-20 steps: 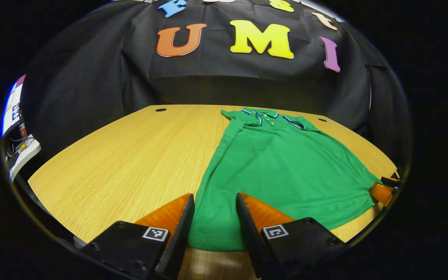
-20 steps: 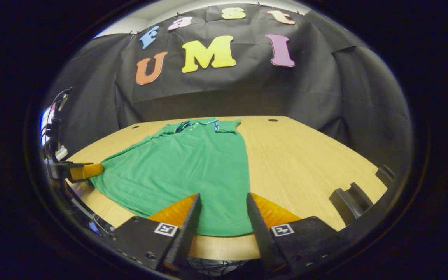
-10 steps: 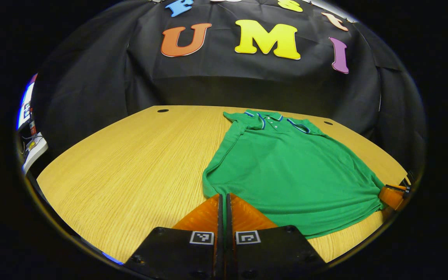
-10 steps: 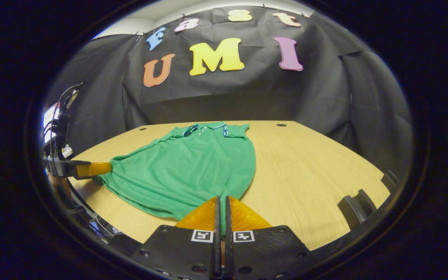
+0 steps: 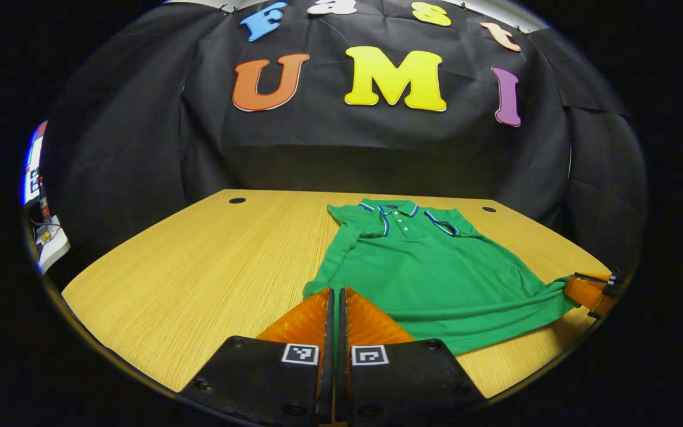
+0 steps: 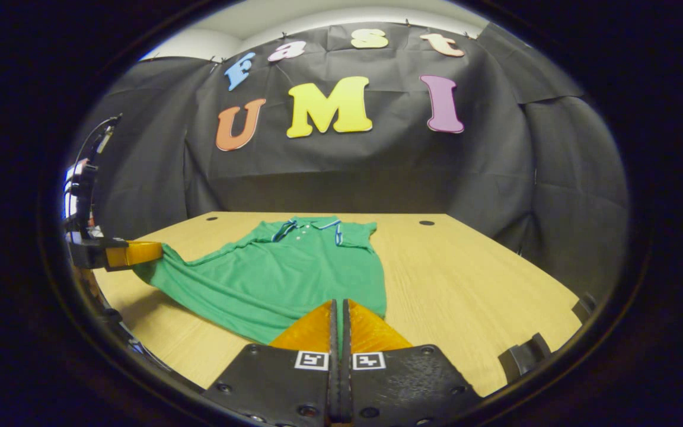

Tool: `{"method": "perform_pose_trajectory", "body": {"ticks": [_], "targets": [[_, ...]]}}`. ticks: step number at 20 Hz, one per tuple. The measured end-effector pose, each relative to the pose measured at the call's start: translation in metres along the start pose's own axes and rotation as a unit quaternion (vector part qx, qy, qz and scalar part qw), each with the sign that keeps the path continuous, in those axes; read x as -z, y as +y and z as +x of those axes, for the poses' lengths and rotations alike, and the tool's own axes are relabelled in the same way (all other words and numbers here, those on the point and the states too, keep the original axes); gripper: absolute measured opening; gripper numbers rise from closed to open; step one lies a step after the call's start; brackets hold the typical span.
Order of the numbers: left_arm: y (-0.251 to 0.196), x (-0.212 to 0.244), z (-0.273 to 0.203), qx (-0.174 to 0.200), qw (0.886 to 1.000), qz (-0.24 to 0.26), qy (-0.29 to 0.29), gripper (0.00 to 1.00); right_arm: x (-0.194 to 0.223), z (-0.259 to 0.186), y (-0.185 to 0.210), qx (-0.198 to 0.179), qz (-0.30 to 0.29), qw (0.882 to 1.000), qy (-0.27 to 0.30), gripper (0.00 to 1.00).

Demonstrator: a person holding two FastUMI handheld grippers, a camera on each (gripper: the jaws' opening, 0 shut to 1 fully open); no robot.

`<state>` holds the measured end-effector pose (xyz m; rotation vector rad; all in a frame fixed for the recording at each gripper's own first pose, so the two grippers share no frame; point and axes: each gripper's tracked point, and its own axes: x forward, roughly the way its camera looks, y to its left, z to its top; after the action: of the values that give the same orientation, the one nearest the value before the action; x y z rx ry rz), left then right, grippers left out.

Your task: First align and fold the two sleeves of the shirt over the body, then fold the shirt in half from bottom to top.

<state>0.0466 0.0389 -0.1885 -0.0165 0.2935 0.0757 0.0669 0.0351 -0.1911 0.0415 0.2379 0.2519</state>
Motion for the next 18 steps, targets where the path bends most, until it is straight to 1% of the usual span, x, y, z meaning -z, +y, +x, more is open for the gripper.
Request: {"method": "perform_pose_trajectory", "body": {"ticks": [2, 4, 7, 9, 10, 12, 14, 18], "targets": [[0.0, -0.016, 0.008, 0.004, 1.0, 0.003, -0.01, 0.07, -0.011, 0.012, -0.001, 0.003, 0.003, 1.0, 0.0, 0.0], [-0.002, -0.034, 0.02, 0.009, 1.0, 0.002, -0.019, 0.08, -0.031, 0.025, -0.006, 0.014, -0.001, 1.0, -0.011, 0.0], [-0.001, -0.063, 0.044, 0.014, 0.999, 0.005, -0.029, 0.07, -0.074, 0.043, -0.009, 0.027, 0.0, 0.999, -0.043, 0.0], [-0.001, -0.083, 0.061, 0.019, 0.999, -0.003, -0.035, 0.07, -0.106, 0.055, -0.012, 0.036, 0.0, 0.997, -0.07, 0.0], [-0.001, -0.092, 0.066, 0.021, 0.999, -0.006, -0.039, 0.07, -0.121, 0.061, -0.012, 0.038, -0.001, 0.996, -0.085, 0.02], [0.0, -0.111, 0.083, 0.026, 0.998, -0.001, -0.049, 0.07, -0.145, 0.075, -0.011, 0.038, -0.004, 0.994, -0.101, 0.0], [0.003, -0.126, 0.099, 0.028, 0.998, 0.01, -0.054, 0.07, -0.163, 0.092, -0.007, 0.028, -0.016, 0.995, -0.099, 0.0], [0.002, -0.153, 0.139, 0.032, 0.997, 0.013, -0.065, 0.07, -0.209, 0.129, -0.018, 0.041, -0.021, 0.992, -0.12, 0.0]]}}
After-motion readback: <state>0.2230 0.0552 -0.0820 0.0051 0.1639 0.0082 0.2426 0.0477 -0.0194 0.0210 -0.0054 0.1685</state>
